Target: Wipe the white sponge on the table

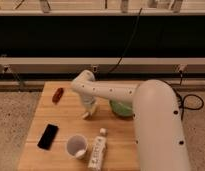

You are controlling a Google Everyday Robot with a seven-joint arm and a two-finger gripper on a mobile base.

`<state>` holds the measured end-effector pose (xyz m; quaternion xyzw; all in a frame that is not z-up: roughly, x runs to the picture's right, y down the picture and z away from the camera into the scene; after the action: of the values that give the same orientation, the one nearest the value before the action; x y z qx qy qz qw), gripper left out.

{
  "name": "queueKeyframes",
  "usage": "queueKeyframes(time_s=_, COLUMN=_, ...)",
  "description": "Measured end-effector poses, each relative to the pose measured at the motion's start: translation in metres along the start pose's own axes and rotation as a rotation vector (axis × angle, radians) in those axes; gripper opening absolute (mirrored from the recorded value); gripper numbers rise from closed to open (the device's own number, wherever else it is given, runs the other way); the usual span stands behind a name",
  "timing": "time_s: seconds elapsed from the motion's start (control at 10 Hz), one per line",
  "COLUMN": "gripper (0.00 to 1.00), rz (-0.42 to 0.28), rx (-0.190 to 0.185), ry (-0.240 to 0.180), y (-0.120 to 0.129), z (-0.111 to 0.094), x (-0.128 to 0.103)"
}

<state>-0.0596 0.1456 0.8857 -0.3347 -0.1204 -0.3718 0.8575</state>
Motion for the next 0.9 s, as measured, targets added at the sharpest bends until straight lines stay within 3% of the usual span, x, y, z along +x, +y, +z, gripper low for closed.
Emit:
queueKeyframes(time_s=0.2, gripper=0.00, rz=0.007, rx=0.002, ry=-0.003, y=0.0105, z=-0.0005, x=0.0052)
queueKeyframes(time_s=0.9, gripper=0.00, rz=-0.003, rx=0.016, ry=-0.010, y=0.0036, z=-0.0031, x=-0.0011)
